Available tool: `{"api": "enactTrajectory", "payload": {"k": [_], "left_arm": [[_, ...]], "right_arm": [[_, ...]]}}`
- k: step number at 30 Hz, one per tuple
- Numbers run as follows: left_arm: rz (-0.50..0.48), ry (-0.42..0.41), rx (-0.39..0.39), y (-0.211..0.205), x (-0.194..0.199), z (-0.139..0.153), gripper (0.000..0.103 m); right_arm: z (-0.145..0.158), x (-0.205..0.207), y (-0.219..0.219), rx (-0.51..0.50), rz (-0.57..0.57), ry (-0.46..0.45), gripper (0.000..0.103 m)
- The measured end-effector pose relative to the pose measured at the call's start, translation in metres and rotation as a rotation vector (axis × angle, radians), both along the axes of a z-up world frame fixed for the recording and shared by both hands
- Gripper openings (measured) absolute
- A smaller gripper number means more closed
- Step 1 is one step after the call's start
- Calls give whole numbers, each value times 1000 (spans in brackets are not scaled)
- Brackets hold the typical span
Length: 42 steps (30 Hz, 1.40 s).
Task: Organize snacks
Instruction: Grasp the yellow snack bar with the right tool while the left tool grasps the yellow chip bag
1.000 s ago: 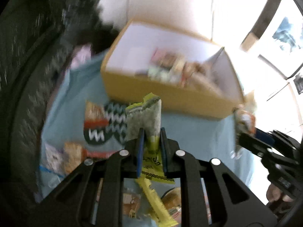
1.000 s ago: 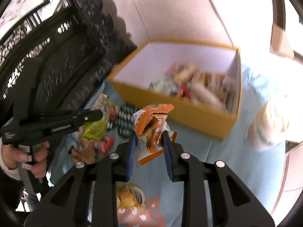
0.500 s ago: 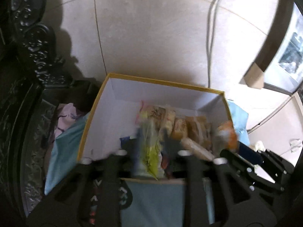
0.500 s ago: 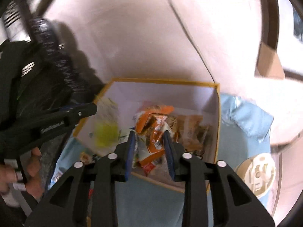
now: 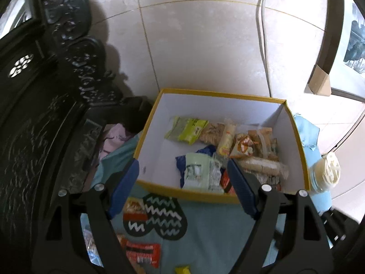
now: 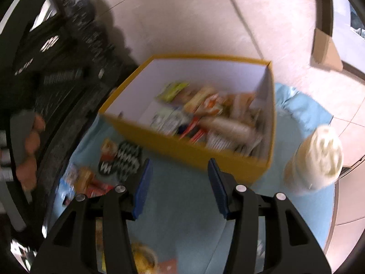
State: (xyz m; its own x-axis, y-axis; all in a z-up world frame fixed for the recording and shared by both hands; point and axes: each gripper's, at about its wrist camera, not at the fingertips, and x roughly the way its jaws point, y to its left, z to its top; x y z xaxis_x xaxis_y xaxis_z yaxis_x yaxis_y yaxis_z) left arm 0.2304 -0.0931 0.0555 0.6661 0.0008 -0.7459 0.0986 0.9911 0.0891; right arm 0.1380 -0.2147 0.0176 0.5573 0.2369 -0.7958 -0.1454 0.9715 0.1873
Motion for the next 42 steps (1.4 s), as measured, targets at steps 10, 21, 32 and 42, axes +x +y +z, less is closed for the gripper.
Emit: {"api": "enactTrajectory", "payload": {"k": [10, 21, 32, 42], "left_arm": [[33, 4, 5, 17, -53, 8, 81], [85, 18, 11, 44, -94, 6, 85], [276, 206, 31, 135, -140, -82, 88], [299, 260, 27, 164, -152, -95, 88]], "right_arm": [[0, -56, 47, 8, 118, 46, 51], [-9, -89, 74, -1, 180, 84, 51], [-60, -96, 102, -41, 216, 194, 52], [-125, -79, 157, -111, 306, 395, 22]]}}
